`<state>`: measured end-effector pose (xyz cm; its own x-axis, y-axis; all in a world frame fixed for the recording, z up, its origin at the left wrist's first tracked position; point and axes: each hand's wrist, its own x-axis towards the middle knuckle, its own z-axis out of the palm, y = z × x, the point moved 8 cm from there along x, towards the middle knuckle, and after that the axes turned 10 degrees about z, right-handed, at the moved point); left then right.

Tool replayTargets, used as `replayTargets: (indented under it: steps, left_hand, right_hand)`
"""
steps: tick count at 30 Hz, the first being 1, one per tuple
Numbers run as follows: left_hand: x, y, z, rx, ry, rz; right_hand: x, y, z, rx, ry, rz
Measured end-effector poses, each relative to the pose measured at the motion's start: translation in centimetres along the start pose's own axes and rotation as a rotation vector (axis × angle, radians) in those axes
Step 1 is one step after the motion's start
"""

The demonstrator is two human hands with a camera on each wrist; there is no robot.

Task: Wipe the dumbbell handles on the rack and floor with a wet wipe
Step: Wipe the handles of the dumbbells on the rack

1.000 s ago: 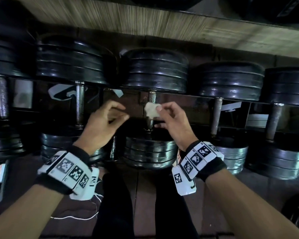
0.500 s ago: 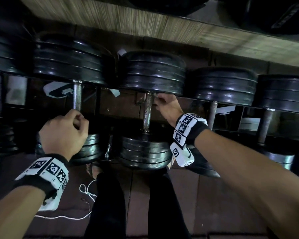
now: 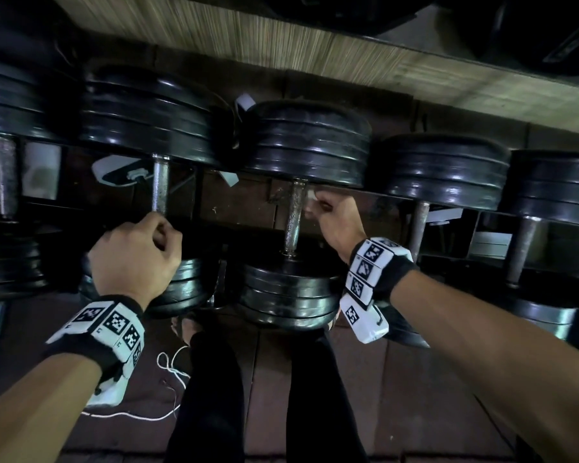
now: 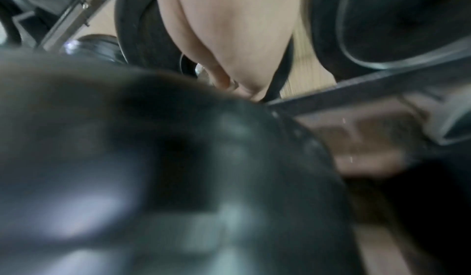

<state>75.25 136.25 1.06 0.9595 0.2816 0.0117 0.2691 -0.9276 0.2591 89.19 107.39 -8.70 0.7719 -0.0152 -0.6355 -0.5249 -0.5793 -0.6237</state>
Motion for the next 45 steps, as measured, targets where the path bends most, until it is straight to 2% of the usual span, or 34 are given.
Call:
replayTargets:
  steps: [3,7,13,18,23,26,31,36,41,45]
  left_hand:
    - [0.1,-0.2,0.3,0.014,-0.013,0.001]
    - [0.0,-0.5,0.6,0.037,-0.032,0.004]
    - [0.1,-0.3,0.5,0.035,-0.03,0.0]
    - [0.1,-0.3,0.4,0.041,-0.011,0.001]
    - [0.0,-0.5,0.6,0.031,-0.01,-0.017]
    - [0.0,-0.5,0.5,0.03,-0.012,-0.03]
    - [-0.1,-0.5,0.5,0.037,0.0,-0.033]
    - [-0.1,-0.8,0.9,0.04,-0.009,-0.015]
    - [-0.1,-0.8,1.0,0.028,-0.018,-0.023]
    - [-0.1,-0.9,1.0,0.037,-0.018,-0.035]
  right_hand:
    - [-0.2,0.2,-0.2,-0.001,-0.029,0.01]
    - [0.2,-2.5,0.3,-0.099,0.059,-0.107]
    - [-0.5,1.5,0.3,-0.072,-0.045,0.026]
    - [0.2,-1.0,0.4,-0.062,0.025,-0.056]
    - [-0.1,2.5,0.8,-0.024,-0.026,0.064]
    - [-0.5,3.0,0.8,-0.041,-0.036,0.042]
    - [0.2,0.1,1.3,-0.074,0.007,-0.028]
    - [-1.7,2.7,0.6,-0.041,-0.081,0.009]
    - [-0.5,1.8,1.7,-0.088,-0.063,-0.001]
    - [-0.3,2.5,2.3,-0.124,-0.085,0.047]
